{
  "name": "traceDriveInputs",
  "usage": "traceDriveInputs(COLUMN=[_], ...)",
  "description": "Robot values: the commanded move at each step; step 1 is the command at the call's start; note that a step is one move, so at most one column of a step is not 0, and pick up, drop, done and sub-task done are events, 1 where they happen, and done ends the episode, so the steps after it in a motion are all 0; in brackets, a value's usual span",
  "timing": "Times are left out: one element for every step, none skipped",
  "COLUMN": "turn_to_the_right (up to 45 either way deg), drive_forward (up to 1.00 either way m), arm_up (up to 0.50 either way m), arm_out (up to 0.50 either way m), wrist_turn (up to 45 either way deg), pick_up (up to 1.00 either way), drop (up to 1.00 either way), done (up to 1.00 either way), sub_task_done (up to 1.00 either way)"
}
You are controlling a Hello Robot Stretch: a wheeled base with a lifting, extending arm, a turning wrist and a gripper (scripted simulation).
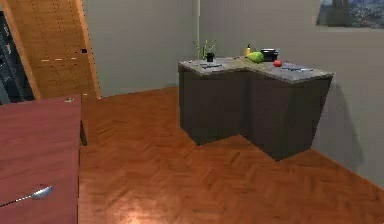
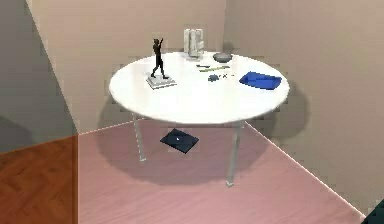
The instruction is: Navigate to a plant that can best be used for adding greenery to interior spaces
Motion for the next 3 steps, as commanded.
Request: traceDriveInputs(turn_to_the_right=[0.0,-15.0,0.0], drive_forward=[0.55,0.0,1.0], arm_up=[0.0,0.0,0.0], arm_out=[0.0,0.0,0.0], wrist_turn=[0.0,0.0,0.0], pick_up=[0.0,0.0,0.0], drop=[0.0,0.0,0.0], done=[0.0,0.0,0.0], sub_task_done=[0.0,0.0,0.0])
